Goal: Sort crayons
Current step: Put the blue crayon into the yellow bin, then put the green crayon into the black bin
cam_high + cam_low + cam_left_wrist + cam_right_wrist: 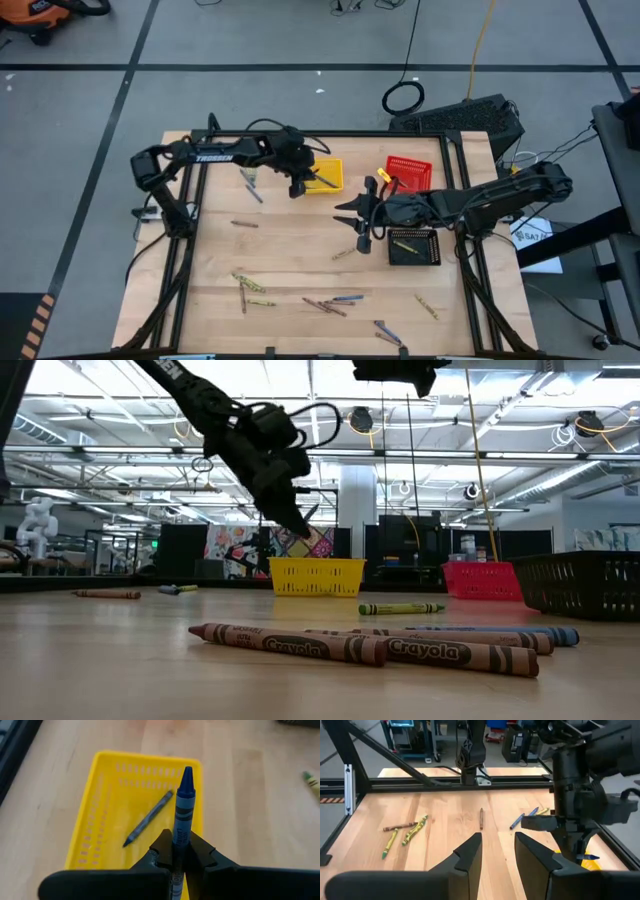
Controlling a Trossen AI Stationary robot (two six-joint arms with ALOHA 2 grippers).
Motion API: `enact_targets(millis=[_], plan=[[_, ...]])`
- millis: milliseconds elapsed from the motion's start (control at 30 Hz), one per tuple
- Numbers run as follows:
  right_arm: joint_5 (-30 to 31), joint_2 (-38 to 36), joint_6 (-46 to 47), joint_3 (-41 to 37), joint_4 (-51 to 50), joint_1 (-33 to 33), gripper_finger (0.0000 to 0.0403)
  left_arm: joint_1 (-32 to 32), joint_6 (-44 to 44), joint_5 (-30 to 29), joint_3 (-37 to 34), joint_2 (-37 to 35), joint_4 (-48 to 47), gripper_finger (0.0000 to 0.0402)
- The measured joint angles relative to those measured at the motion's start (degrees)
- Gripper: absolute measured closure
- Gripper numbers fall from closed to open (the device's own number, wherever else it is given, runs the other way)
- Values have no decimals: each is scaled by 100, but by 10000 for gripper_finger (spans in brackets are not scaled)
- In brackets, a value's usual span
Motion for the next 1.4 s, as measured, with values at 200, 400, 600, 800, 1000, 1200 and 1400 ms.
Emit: enact_targets(millis=[200, 400, 600, 800, 1000, 1200, 1400], plan=[[-2, 2, 0, 0, -122, 0, 300, 55, -4, 292, 0, 319, 5, 388], [-2, 2, 0, 0, -134, 0, 300, 48, 0, 301, 0, 608, 158, 388], [-4, 2, 0, 0, -133, 0, 300, 43, 0, 298, 0, 695, 338, 380], [-4, 2, 0, 0, -131, 0, 300, 43, 0, 285, 0, 695, 448, 351], [-4, 2, 1, 0, -131, 0, 300, 43, 0, 127, 0, 695, 444, 346], [-7, 2, 2, 0, -131, 0, 300, 50, -3, -222, 0, 503, 190, 345], [-13, 2, 0, 0, -163, -2, 300, 49, 107, -346, 0, -172, -345, 345]])
